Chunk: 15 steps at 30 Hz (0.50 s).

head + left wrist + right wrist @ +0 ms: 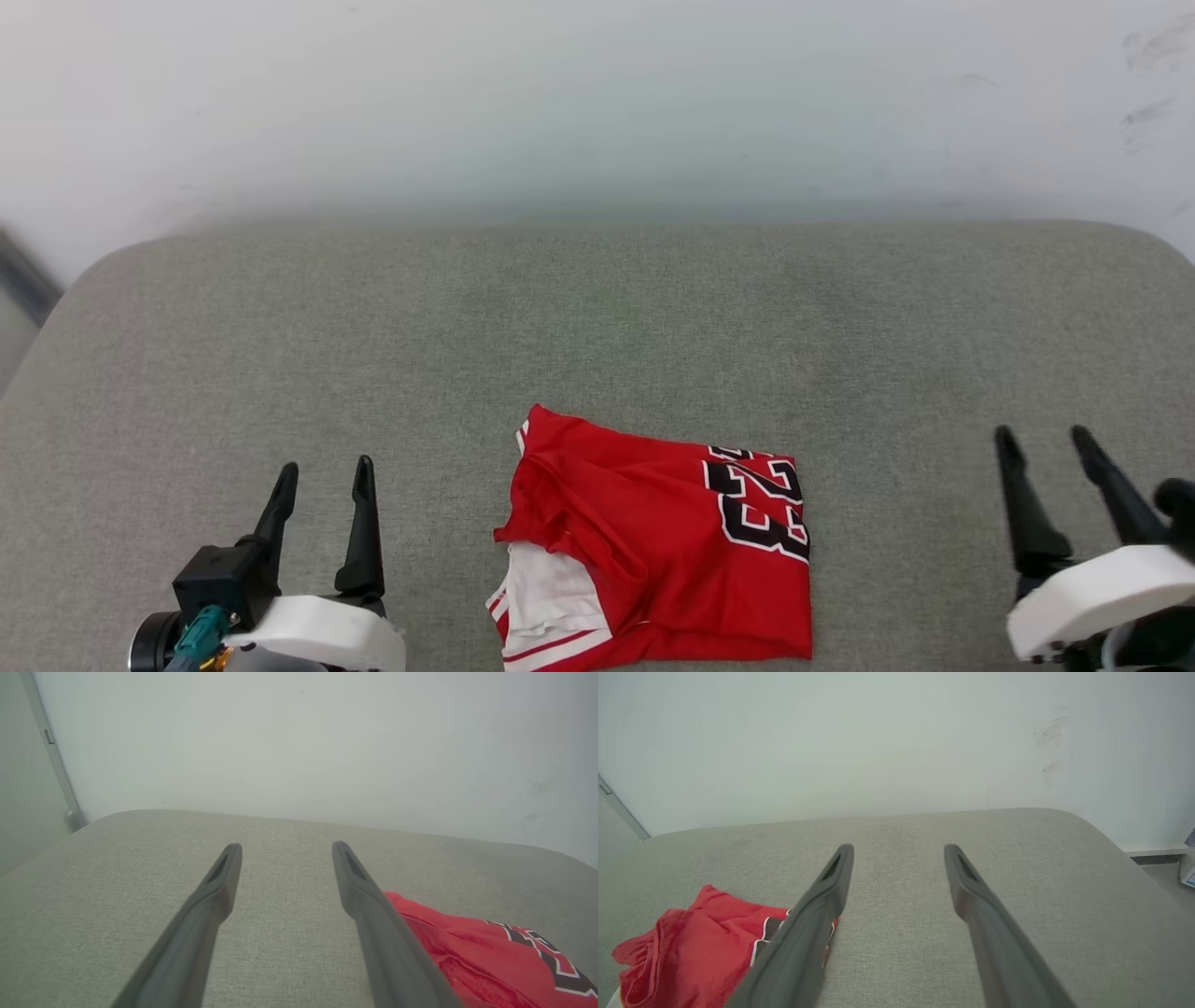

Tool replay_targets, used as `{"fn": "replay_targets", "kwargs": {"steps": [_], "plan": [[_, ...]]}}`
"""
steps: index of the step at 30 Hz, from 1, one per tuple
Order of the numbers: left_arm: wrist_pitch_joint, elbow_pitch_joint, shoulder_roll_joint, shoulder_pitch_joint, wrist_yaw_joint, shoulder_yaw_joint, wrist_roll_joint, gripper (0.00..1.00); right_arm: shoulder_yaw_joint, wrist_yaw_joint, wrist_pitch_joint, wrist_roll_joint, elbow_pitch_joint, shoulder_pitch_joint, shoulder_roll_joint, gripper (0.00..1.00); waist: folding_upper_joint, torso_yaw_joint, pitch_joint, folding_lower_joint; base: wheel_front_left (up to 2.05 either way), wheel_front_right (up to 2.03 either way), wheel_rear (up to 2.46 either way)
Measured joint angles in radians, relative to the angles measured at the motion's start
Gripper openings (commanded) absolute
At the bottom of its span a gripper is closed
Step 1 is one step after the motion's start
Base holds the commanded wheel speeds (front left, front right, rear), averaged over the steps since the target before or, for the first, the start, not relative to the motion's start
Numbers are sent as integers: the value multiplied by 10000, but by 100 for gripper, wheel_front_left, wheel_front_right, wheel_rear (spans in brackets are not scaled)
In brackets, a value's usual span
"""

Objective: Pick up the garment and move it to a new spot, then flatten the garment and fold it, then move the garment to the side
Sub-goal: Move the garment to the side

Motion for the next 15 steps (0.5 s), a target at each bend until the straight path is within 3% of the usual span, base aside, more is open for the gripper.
{"fn": "replay_targets", "kwargs": {"steps": [7,11,15], "plan": [[0,-148,-447,-64,-184,389,318,100,-1206,0,1388,1783,828,-307,-430,100,0,223,334,0,0,0,0],[0,-171,-723,-260,-399,577,529,100,-1419,0,3149,3135,1833,-449,-965,100,0,464,593,0,0,0,0],[-13,-186,-1009,-454,-617,709,767,100,-1455,-2,4800,4468,2642,-651,-955,100,0,750,870,0,0,0,0]]}}
